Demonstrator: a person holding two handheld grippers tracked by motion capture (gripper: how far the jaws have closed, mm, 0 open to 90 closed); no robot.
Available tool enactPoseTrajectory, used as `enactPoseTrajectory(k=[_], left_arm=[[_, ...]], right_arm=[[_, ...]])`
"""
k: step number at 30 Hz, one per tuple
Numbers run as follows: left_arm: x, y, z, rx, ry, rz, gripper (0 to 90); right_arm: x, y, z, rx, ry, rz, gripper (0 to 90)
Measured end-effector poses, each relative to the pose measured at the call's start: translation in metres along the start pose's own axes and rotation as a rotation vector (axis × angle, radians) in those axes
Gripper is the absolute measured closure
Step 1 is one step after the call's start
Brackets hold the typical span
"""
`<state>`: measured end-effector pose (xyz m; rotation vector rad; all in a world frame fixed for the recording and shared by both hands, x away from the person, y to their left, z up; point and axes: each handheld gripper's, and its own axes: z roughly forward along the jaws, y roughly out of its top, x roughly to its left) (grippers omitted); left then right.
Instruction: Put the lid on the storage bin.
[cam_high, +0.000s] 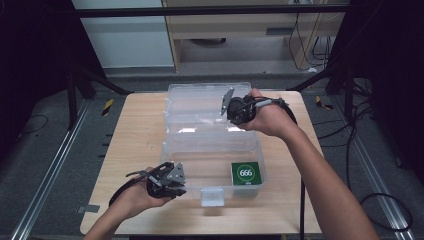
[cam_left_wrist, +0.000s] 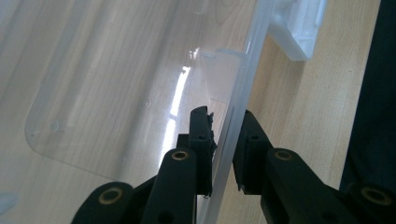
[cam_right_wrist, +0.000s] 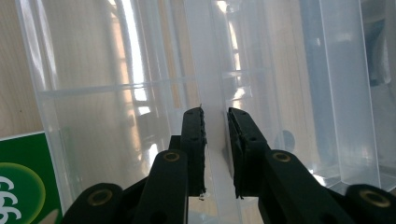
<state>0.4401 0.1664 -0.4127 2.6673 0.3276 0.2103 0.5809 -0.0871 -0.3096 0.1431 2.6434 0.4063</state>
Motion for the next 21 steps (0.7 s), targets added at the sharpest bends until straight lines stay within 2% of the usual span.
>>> enactPoseTrajectory(k=[5, 9, 10, 14, 20, 21], left_arm=[[0.0008, 0.0003, 0.0004, -0.006, -0.001, -0.004, 79.0], [0.0013, -0.0005, 0.0011, -0.026, 0.003, -0.015, 78.7], [0.0012, -0.0022, 0.0013, -0.044, 0.003, -0.024, 78.7], [0.0009, -0.0028, 0.0016, -0.054, 0.006, -0.043, 78.3], [0.0007, -0.0025, 0.0016, -0.053, 0.01, -0.045, 78.2], [0.0006, -0.0022, 0.0012, -0.045, 0.014, -0.036, 78.1]], right_arm=[[-0.0005, 0.0015, 0.0008, -0.005, 0.001, -0.011, 78.9], [0.0004, 0.003, 0.0007, 0.0, -0.005, -0.034, 81.4], [0.0011, 0.0031, -0.0008, -0.004, 0.002, -0.046, 82.8], [0.0012, 0.0045, -0.0036, 0.004, 0.014, -0.044, 83.9], [0.003, 0.0072, -0.0051, 0.01, 0.02, -0.043, 85.8], [0.0035, 0.0072, -0.0057, 0.009, 0.021, -0.045, 86.0]])
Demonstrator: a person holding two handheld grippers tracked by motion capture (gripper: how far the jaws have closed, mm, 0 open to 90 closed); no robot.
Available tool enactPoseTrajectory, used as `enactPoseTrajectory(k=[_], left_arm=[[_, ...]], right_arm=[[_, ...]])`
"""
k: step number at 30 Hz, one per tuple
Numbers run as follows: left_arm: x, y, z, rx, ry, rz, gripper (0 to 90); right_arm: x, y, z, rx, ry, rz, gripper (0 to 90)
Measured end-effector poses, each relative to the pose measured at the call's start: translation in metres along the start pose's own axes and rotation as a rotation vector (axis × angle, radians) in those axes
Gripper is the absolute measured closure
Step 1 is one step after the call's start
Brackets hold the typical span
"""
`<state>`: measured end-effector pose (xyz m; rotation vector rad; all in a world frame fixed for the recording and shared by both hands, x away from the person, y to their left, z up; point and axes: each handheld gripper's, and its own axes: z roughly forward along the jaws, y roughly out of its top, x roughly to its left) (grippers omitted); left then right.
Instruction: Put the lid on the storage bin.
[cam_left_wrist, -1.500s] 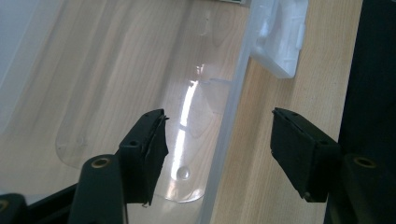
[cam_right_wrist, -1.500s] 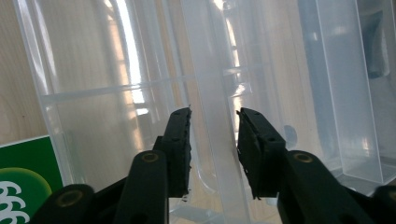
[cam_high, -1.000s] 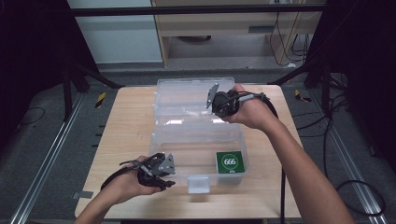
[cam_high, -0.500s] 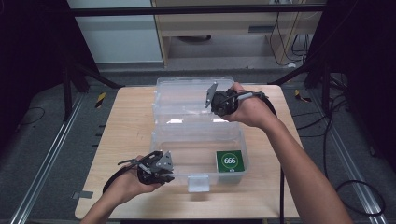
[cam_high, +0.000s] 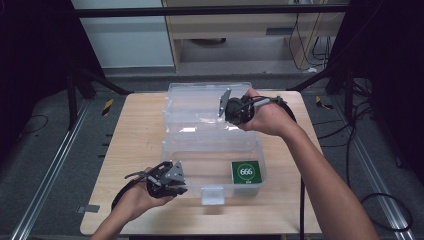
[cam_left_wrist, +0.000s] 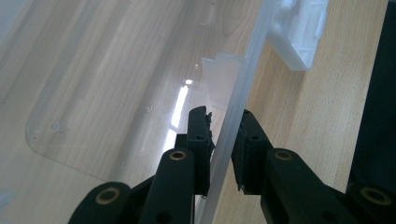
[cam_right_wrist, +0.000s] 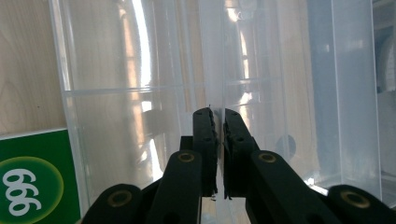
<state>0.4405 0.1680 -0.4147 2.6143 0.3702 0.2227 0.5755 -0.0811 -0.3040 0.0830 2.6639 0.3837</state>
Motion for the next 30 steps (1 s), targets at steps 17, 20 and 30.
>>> enactPoseTrajectory(k=[17, 20, 30], left_arm=[[0.002, 0.002, 0.003, -0.025, 0.03, -0.01, 77.0], [0.002, 0.001, 0.003, -0.034, 0.032, -0.016, 76.8], [-0.001, 0.001, 0.004, -0.041, 0.046, -0.028, 75.9]], right_arm=[[-0.003, 0.001, 0.0, 0.004, -0.015, 0.029, 85.7], [-0.001, 0.0, -0.002, -0.014, -0.012, 0.03, 86.3], [0.021, -0.001, -0.018, -0.061, -0.046, 0.017, 86.7]])
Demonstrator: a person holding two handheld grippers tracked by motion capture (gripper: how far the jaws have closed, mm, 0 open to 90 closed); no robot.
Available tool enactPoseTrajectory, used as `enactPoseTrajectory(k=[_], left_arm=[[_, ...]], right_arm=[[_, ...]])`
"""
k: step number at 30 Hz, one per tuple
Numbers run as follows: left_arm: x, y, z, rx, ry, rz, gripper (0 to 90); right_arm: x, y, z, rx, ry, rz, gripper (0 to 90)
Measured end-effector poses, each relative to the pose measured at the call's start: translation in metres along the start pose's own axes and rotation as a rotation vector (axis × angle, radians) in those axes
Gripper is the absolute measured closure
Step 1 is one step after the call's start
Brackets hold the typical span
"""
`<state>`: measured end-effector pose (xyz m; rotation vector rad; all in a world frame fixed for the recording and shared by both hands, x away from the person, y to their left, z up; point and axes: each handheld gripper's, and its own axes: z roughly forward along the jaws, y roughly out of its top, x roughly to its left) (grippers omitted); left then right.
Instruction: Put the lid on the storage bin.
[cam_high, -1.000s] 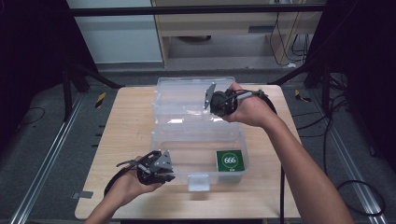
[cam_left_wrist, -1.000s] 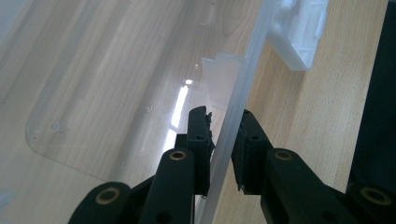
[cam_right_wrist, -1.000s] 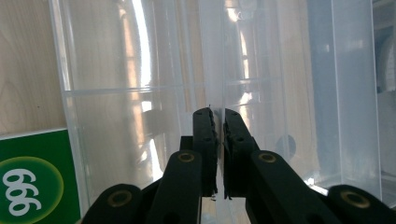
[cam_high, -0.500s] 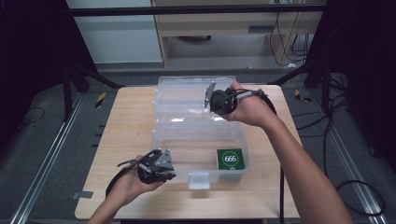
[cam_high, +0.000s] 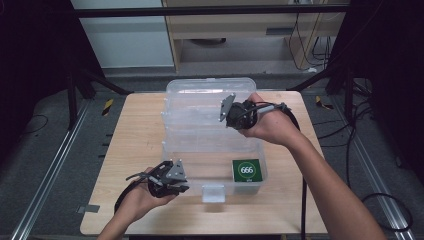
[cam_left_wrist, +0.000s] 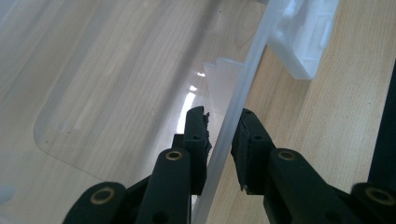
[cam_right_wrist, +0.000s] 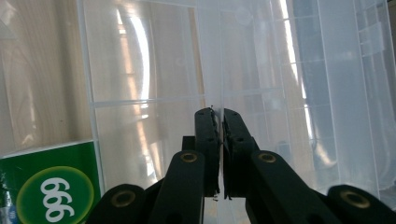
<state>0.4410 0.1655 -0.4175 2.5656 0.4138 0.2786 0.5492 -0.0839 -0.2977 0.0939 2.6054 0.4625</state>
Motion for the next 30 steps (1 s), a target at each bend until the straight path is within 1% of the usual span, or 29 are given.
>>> enactPoseTrajectory(k=[2, 3, 4, 5, 7, 8, 9, 10, 11, 12, 13, 14, 15, 19, 22, 23, 25, 26, 28, 30], left_arm=[[0.0, 0.0, 0.0, -0.001, 0.003, 0.002, 75.7], [-0.001, 0.0, 0.0, -0.002, 0.007, 0.004, 75.7], [-0.001, 0.0, 0.0, -0.001, 0.009, 0.006, 75.6], [-0.001, 0.0, 0.0, -0.001, 0.008, 0.005, 75.6], [-0.001, 0.0, 0.0, -0.002, 0.009, 0.004, 75.5], [-0.001, 0.0, 0.0, -0.002, 0.009, 0.004, 75.5], [-0.001, 0.0, 0.0, 0.003, 0.011, 0.008, 75.4], [-0.001, 0.0, 0.0, 0.003, 0.011, 0.008, 75.4], [-0.001, 0.0, 0.0, 0.001, 0.011, 0.006, 75.3], [-0.002, 0.0, 0.0, 0.001, 0.012, -0.001, 75.2], [-0.002, 0.0, 0.0, 0.0, 0.014, -0.005, 75.0], [-0.002, 0.0, 0.0, 0.0, 0.014, -0.005, 74.8], [-0.002, 0.0, 0.0, 0.003, 0.016, -0.002, 74.8], [-0.003, 0.0, 0.0, 0.002, 0.017, 0.002, 74.8], [-0.003, -0.001, 0.0, -0.002, 0.019, 0.003, 74.7], [-0.003, -0.001, 0.0, -0.002, 0.019, -0.006, 74.5], [-0.003, -0.001, 0.0, -0.004, 0.022, -0.005, 74.4], [-0.003, -0.001, 0.0, -0.004, 0.022, -0.005, 74.4], [-0.003, -0.002, 0.0, -0.012, 0.023, -0.005, 74.4], [-0.003, -0.002, 0.0, -0.013, 0.022, -0.006, 74.4]], right_arm=[[0.002, 0.0, -0.001, -0.003, -0.005, 0.0, 86.7], [0.007, -0.001, -0.004, -0.014, -0.017, -0.007, 86.5], [0.009, -0.001, -0.005, -0.018, -0.024, -0.004, 86.4], [0.011, -0.002, -0.006, -0.022, -0.029, -0.01, 86.4], [0.016, -0.003, -0.008, -0.037, -0.039, -0.003, 86.4], [0.016, -0.003, -0.008, -0.037, -0.039, -0.003, 86.4], [0.02, -0.004, -0.009, -0.046, -0.043, -0.005, 86.3], [0.02, -0.004, -0.009, -0.046, -0.043, -0.005, 86.3], [0.024, -0.004, -0.012, -0.051, -0.049, -0.009, 86.2], [0.026, -0.004, -0.013, -0.05, -0.052, -0.019, 86.2], [0.028, -0.004, -0.014, -0.053, -0.056, -0.017, 86.1], [0.028, -0.004, -0.014, -0.053, -0.056, -0.017, 86.1], [0.032, -0.005, -0.015, -0.059, -0.059, -0.021, 86.0], [0.035, -0.007, -0.017, -0.069, -0.068, -0.026, 85.8], [0.039, -0.006, -0.018, -0.068, -0.076, -0.029, 85.7], [0.042, -0.006, -0.018, -0.069, -0.081, -0.03, 85.5], [0.044, -0.008, -0.02, -0.074, -0.081, -0.039, 85.3], [0.046, -0.009, -0.02, -0.082, -0.082, -0.028, 85.3], [0.047, -0.01, -0.02, -0.089, -0.087, -0.036, 85.3], [0.052, -0.012, -0.021, -0.098, -0.092, -0.021, 85.2]])
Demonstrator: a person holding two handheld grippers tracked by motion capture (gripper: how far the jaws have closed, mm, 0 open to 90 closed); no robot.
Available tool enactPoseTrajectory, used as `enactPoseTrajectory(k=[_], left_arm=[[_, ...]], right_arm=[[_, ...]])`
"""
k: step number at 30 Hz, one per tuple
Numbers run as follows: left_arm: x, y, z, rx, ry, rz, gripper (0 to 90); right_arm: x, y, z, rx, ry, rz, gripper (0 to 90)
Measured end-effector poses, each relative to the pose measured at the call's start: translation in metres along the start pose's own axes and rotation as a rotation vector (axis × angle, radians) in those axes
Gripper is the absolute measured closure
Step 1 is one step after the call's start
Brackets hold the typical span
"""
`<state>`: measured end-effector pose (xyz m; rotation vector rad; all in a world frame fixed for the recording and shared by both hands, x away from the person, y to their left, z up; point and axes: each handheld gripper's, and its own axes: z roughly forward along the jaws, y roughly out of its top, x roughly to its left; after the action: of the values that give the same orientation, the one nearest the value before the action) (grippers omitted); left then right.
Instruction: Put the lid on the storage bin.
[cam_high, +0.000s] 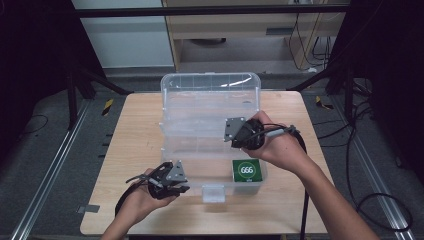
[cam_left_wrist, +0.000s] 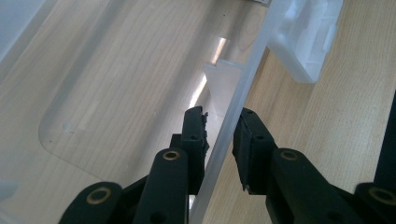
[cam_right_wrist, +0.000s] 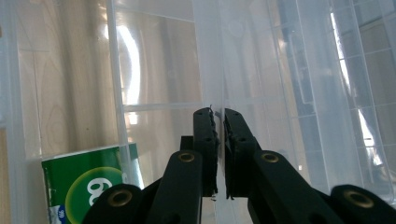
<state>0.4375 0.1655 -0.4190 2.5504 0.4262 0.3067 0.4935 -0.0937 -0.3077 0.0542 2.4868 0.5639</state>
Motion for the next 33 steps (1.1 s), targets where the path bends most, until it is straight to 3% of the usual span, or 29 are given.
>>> enactPoseTrajectory(k=[4, 5, 21, 27, 28, 33], left_arm=[[0.0, 0.0, 0.0, 0.0, 0.001, 0.003, 74.3], [-0.002, -0.001, 0.0, 0.0, -0.004, -0.026, 74.3], [-0.005, -0.001, 0.0, -0.007, 0.007, -0.04, 74.0], [-0.005, -0.001, 0.0, -0.005, 0.013, -0.035, 73.8], [-0.002, -0.001, 0.0, -0.004, 0.018, 0.009, 73.7], [-0.002, -0.001, 0.0, -0.006, 0.015, 0.005, 73.5]], right_arm=[[0.004, 0.0, -0.001, -0.001, -0.008, -0.003, 84.9], [0.006, 0.0, -0.002, 0.0, -0.009, -0.011, 84.9], [0.021, -0.006, -0.007, -0.029, -0.019, 0.0, 84.0], [0.025, -0.009, -0.008, -0.043, -0.021, 0.006, 83.9], [0.027, -0.01, -0.008, -0.045, -0.019, 0.001, 83.8], [0.03, -0.012, -0.009, -0.057, -0.013, 0.016, 83.7]])
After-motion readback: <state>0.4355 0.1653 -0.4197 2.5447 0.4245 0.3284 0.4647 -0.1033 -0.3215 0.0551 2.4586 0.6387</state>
